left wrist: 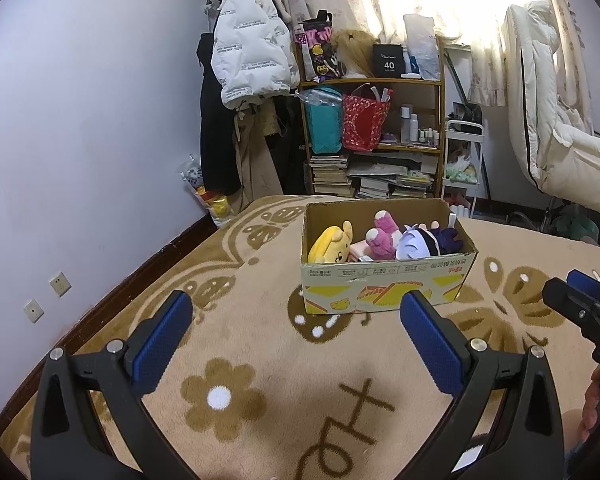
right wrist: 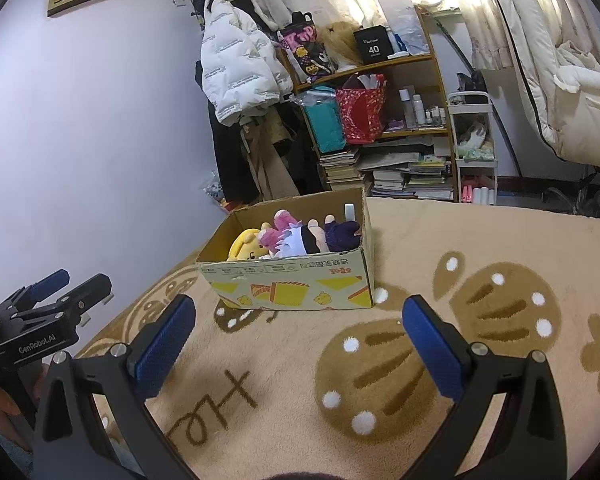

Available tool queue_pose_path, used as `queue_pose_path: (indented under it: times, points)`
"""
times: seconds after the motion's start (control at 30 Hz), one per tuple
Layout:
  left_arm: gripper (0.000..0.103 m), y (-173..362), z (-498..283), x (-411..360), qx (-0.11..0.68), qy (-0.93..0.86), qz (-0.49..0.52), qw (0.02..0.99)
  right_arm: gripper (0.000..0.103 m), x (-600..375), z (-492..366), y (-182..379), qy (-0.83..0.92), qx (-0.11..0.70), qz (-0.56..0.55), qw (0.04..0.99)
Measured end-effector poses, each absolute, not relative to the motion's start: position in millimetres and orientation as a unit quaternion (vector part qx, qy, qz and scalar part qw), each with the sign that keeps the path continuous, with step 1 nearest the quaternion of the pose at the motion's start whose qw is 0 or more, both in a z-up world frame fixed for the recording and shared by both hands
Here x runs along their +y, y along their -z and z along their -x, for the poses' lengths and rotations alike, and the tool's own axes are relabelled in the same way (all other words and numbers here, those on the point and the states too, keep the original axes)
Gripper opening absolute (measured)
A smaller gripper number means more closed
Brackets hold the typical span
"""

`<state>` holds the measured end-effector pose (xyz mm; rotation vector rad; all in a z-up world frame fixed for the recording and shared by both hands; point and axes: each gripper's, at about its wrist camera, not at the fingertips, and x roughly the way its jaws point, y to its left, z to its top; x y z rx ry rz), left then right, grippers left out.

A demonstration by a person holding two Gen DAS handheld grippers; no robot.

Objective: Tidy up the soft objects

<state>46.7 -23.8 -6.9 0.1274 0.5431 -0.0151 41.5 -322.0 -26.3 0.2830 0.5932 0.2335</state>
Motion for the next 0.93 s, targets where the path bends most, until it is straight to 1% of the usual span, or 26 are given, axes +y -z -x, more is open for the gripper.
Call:
queue_pose_path:
  times: [0.93]
  points:
    - [0.103,4.8,-46.9,-21.7,0.263,0.009,-0.060,0.963,0.103,-323.0,-41.3,29.4,-0.112,0.295,-0.122,0.941]
